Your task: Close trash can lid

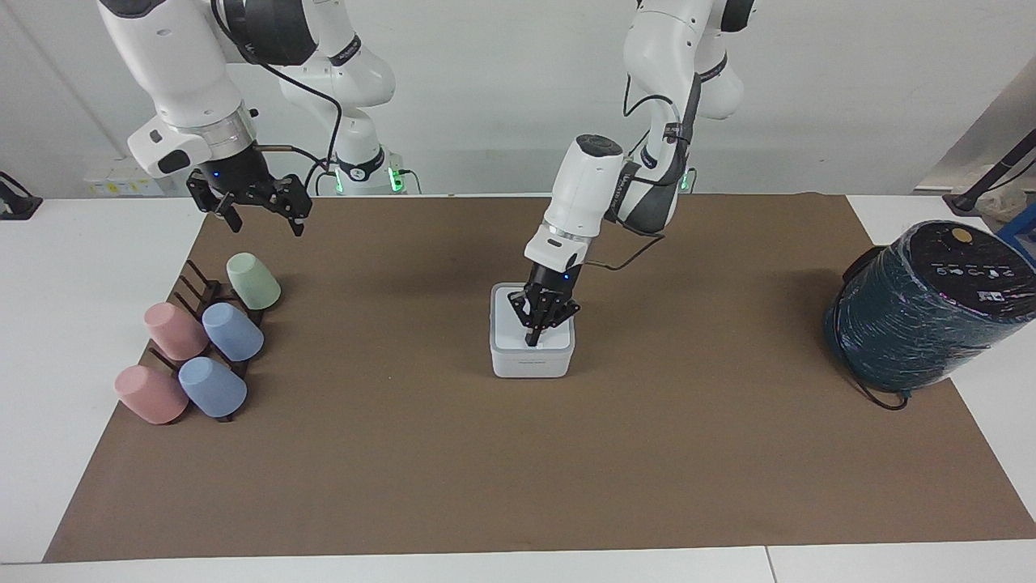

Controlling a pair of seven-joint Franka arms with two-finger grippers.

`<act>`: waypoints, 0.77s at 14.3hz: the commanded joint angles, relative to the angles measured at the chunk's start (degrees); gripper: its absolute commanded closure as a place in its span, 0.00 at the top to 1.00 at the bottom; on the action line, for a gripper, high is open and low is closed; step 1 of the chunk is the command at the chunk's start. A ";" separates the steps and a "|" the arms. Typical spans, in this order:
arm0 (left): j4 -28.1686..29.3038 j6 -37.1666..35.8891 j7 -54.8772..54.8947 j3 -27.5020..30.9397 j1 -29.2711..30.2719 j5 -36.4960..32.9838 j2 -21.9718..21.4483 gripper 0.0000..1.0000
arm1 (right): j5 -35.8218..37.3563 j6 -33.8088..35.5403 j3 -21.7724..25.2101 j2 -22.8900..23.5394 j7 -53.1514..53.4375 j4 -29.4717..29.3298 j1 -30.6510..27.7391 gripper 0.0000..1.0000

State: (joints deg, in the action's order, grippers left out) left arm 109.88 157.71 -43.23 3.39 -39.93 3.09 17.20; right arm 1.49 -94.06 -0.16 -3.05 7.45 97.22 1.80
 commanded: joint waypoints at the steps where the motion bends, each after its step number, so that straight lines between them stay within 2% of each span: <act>1: 0.07 -1.70 0.61 -0.14 0.02 0.77 2.57 0.00 | -0.96 0.72 -0.10 -0.29 -0.85 -0.01 -0.48 1.00; 3: -2.20 -6.60 0.61 -0.05 0.29 0.77 1.35 0.00 | -0.96 0.72 -0.19 -0.29 -0.94 -0.01 -0.48 1.00; 4: -4.13 -11.42 0.69 0.47 0.29 0.77 0.04 0.00 | -0.96 0.64 -0.19 -0.29 -0.86 -0.01 -0.48 1.00; 8: -16.43 -34.35 1.48 0.56 3.71 0.68 -1.64 0.01 | -0.96 0.72 -0.19 -0.29 -0.94 -0.01 -0.48 1.00; 11: -23.90 -50.44 11.55 1.00 9.06 0.68 -3.05 0.00 | -0.96 0.72 -0.19 -0.29 -0.94 -0.01 -0.48 1.00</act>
State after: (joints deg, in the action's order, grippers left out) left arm 90.33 115.99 -38.03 4.28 -34.21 3.13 14.69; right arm 1.49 -94.06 -0.16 -3.05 7.45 97.22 1.80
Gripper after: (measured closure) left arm 0.991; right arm 0.000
